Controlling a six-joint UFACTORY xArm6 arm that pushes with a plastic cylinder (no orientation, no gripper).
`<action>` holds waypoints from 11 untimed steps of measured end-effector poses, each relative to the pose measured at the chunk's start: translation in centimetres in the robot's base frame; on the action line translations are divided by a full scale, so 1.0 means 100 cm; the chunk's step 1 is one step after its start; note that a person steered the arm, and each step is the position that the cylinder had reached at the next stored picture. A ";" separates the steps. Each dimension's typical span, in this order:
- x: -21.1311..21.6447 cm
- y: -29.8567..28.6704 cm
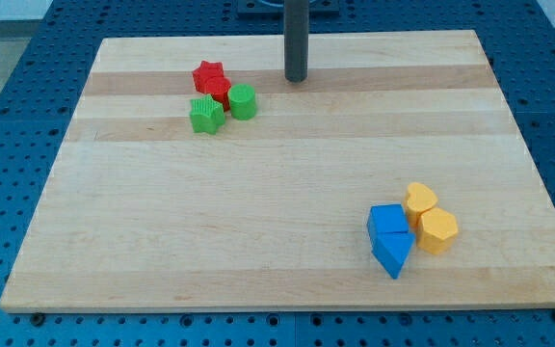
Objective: Push the green circle into the green star
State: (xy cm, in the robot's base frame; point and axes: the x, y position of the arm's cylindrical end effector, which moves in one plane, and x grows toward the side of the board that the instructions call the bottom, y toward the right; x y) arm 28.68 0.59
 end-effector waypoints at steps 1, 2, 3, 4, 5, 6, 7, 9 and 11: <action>0.000 -0.009; 0.008 -0.023; 0.021 -0.030; 0.037 -0.033; 0.053 -0.040; 0.061 -0.046; 0.061 -0.052; 0.061 -0.063; 0.061 -0.082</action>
